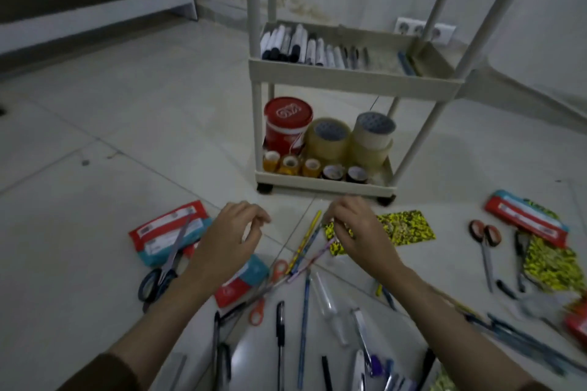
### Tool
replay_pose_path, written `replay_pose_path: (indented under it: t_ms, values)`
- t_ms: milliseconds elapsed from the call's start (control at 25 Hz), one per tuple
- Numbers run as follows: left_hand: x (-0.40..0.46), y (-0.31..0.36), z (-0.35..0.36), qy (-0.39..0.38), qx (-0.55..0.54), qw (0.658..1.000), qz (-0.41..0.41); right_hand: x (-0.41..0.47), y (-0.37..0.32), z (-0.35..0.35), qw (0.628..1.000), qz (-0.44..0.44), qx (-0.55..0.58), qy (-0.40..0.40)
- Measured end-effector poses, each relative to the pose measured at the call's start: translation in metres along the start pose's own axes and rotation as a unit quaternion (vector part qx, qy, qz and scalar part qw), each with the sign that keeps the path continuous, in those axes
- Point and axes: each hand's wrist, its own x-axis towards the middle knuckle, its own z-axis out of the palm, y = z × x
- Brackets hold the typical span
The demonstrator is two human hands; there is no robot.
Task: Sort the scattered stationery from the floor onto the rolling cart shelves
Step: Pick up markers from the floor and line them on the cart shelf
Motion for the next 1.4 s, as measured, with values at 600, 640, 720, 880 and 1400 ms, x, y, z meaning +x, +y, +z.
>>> replay_pose_path:
  t_ms: [600,640,720,880,1400]
  values:
    - [-0.106,-0.007,0.068,-0.286,0.145,0.947,-0.015,-0.111,-0.003,0.031,0.947,0.213,0.087,-0.223]
    - [-0.107,-0.006,0.070,-0.291,0.147,0.945,-0.005,-0.117,-0.002,0.028,0.946,0.211,0.093,-0.227]
    - [-0.108,-0.004,0.073,-0.293,0.141,0.946,0.008,-0.130,0.002,0.022,0.942,0.220,0.101,-0.232]
    - [-0.113,0.004,0.082,-0.292,0.113,0.950,-0.010,-0.152,0.008,0.010,0.938,0.232,0.079,-0.245]
    - [-0.116,0.010,0.101,-0.312,0.172,0.929,-0.098,-0.190,-0.019,0.002,0.941,0.162,0.042,-0.293]
